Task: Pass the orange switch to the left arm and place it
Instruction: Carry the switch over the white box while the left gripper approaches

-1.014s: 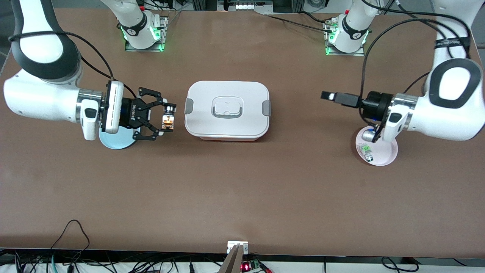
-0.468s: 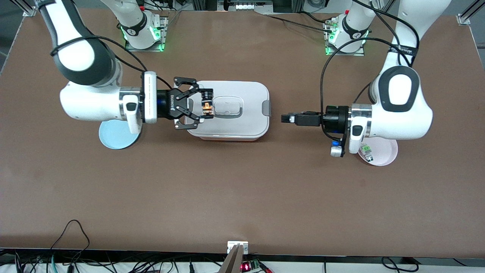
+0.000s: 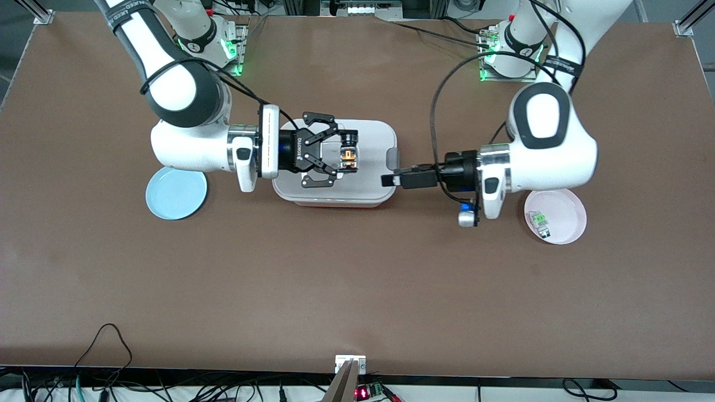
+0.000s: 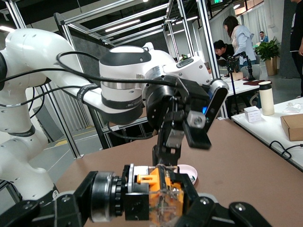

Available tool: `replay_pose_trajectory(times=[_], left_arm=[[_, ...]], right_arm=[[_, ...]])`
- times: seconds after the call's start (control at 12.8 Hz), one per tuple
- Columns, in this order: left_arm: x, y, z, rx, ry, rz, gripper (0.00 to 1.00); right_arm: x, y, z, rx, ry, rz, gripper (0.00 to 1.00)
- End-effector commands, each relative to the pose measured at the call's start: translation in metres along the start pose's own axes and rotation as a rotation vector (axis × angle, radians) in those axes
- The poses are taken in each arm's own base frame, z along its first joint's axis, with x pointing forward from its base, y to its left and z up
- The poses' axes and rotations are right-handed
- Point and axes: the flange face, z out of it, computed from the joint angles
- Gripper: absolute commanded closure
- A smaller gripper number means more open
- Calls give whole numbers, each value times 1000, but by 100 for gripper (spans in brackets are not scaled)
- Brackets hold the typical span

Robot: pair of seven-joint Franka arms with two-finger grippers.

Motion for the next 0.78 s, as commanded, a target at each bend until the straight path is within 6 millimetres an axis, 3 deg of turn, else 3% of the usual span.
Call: replay_pose_trajectory(times=[0.0,0.39,0.7], left_arm=[[-1,-1,-2,-22,12,-26,1],[-12,8,-1,-22,-36,-82,2],[-11,6,-34,-17,-154,-87,2]], right_arm=[[10,2,14,-33,34,2,71],[15,-10,38,-40,31,27,72],[13,-10,39,-50,23,28,72]])
